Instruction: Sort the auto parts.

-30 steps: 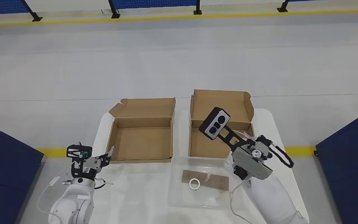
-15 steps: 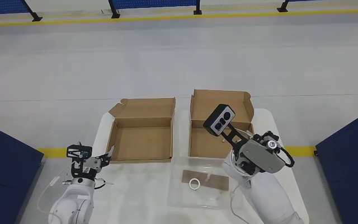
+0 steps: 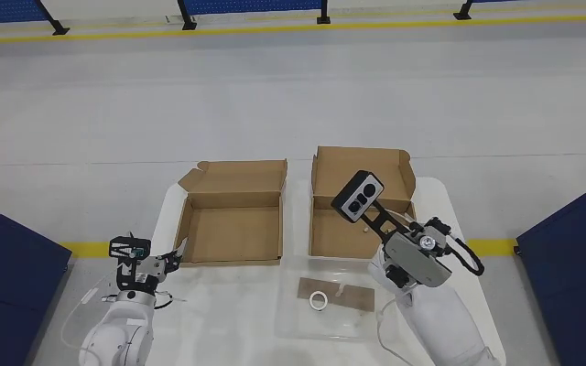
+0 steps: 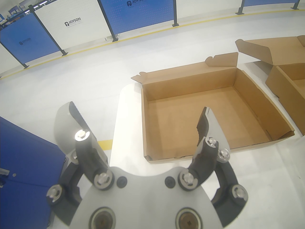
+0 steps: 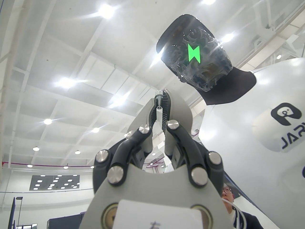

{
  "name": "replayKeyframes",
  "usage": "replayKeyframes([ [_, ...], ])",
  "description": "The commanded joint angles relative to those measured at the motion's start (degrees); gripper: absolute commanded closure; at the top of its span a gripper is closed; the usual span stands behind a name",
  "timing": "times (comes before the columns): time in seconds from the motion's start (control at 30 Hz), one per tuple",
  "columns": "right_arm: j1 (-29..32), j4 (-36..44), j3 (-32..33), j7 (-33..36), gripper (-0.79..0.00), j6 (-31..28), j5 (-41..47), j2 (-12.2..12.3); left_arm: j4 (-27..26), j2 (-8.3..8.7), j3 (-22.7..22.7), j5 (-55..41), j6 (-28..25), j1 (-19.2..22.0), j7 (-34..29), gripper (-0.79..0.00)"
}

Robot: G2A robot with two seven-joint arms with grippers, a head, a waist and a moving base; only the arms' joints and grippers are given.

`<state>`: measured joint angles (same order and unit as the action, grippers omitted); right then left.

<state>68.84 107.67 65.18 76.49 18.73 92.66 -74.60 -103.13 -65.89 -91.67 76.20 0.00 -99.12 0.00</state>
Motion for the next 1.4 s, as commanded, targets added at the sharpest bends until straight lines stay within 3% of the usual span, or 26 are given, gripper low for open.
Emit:
replayKeyframes([
  [0.0,0.0,0.0,0.0,0.0,0.000,0.0,0.0,0.0,0.0,0.00,0.0,0.0,0.0,0.0,0.0,-0.785],
  [0.4,0.0,0.0,0.0,0.0,0.000,0.0,0.0,0.0,0.0,0.00,0.0,0.0,0.0,0.0,0.0,-0.785],
  [1.37,6.6,1.6,3.9,-1.3,0.000,1.7,-2.3,0.1,0.0,0.00,0.0,0.0,0.0,0.0,0.0,-0.785],
])
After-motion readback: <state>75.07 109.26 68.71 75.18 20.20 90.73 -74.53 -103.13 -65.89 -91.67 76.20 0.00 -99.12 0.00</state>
